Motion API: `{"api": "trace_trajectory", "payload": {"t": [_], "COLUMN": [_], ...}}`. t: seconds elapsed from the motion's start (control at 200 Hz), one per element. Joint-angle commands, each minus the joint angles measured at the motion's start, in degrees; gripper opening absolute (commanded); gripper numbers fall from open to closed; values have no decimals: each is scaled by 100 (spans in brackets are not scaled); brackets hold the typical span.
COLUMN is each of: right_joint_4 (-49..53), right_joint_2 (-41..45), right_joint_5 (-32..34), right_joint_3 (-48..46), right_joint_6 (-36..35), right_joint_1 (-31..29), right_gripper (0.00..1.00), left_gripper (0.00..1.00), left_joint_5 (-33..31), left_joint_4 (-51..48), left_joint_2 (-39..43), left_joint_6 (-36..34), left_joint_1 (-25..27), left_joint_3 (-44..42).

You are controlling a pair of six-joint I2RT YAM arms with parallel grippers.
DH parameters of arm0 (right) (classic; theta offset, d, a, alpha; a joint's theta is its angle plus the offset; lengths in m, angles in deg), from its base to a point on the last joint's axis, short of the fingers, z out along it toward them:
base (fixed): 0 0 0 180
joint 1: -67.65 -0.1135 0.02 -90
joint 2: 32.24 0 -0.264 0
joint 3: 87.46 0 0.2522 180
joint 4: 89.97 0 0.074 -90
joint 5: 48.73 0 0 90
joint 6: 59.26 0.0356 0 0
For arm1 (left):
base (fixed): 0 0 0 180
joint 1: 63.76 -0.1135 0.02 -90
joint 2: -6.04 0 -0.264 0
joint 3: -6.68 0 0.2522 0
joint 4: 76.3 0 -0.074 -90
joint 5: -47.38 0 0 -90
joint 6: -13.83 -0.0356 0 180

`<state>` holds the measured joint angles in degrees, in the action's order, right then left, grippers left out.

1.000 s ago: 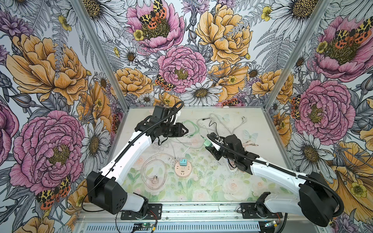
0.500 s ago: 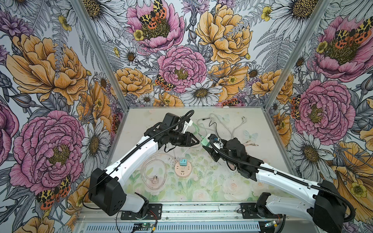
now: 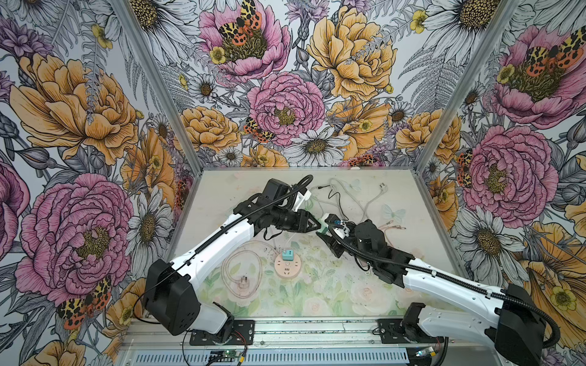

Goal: Insert the plug

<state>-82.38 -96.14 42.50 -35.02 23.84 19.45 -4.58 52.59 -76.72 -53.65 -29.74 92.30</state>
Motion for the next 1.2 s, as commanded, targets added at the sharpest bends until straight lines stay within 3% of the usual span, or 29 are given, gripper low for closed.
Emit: {"api": "trace_trajectory", "payload": {"t": [0.0, 0.11, 0.315, 0.465, 0.565, 0.646, 0.731, 0.826, 0.976, 1.191], "right_joint_4": [-1, 21, 5, -30, -42, 12, 96, 317, 716, 224], "right_joint_2": [201, 279, 327, 343, 352, 376, 459, 589, 741, 536], "right_joint_5": [-103, -171, -105, -63, 14, 127, 183, 206, 212, -615], "right_joint_3": [70, 49, -40, -93, -105, -97, -114, -123, -219, -774], "right_joint_6": [79, 161, 232, 300, 383, 472, 546, 675, 1178, 2607], "right_joint_1": [-51, -73, -88, -88, -90, -80, -85, -75, -75, -116], "right_gripper": [4, 4, 5, 10, 22, 42, 56, 64, 64, 41], "left_gripper": [41, 40, 24, 12, 7, 5, 1, 0, 0, 0], "left_joint_5": [239, 322, 773, 694, 403, 192, 47, 43, -208, -475], "left_joint_4": [201, 202, 174, -710, -889, -887, -889, -892, -1148, -1259], "left_joint_2": [-107, -261, -337, -315, -192, -48, 128, 372, 761, 1065], "left_joint_6": [-128, -178, -388, -1138, -1221, -1176, -1123, -1097, -1148, -976], "left_joint_1": [52, 74, 40, 38, -6, -105, -241, -380, -504, -776], "left_joint_3": [159, 194, 301, 491, 363, 189, 64, 14, 50, -76]}}
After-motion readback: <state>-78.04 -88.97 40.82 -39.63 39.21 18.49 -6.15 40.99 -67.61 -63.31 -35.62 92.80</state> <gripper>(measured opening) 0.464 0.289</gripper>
